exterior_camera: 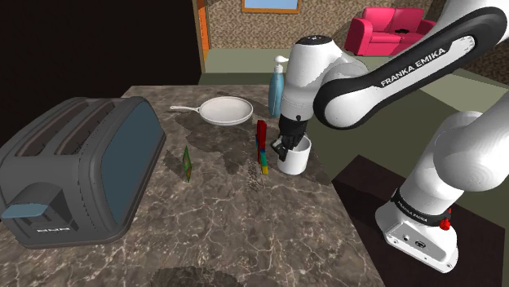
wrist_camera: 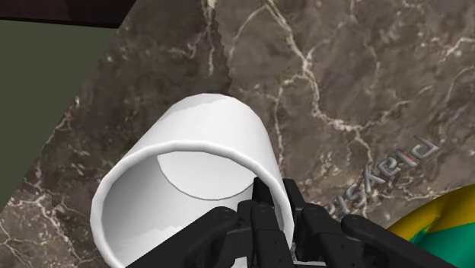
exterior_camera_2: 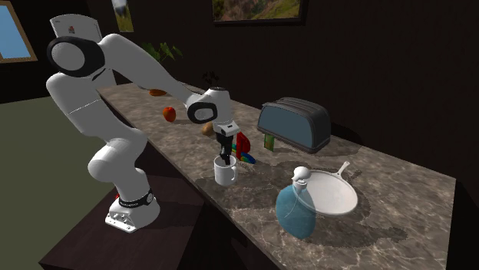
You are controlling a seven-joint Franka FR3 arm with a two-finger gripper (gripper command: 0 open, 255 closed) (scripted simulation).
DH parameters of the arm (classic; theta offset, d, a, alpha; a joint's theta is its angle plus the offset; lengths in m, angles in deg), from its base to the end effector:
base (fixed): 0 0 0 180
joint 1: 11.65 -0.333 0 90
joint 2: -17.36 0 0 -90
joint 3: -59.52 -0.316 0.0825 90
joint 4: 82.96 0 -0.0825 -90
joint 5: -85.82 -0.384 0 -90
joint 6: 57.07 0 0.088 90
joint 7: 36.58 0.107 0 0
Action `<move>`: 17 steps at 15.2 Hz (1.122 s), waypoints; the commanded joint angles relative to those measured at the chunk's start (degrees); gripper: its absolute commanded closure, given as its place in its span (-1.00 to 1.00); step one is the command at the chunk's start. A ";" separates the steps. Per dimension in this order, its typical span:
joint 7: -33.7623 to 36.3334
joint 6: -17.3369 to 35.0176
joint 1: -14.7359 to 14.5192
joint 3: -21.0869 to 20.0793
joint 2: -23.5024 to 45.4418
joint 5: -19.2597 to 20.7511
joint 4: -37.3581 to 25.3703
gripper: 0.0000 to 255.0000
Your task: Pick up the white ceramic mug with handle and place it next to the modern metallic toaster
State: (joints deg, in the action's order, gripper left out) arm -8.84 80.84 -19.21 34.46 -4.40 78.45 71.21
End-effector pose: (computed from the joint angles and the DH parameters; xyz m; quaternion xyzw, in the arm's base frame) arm 0.3387 0.2075 0.3476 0.9987 -0.0150 0.0473 0.0125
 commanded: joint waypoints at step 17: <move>-1.51 -10.39 -0.81 2.13 -5.91 -0.79 -4.59 1.00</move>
State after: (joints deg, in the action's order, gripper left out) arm -10.18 71.67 -19.89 36.33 -9.52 77.77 67.05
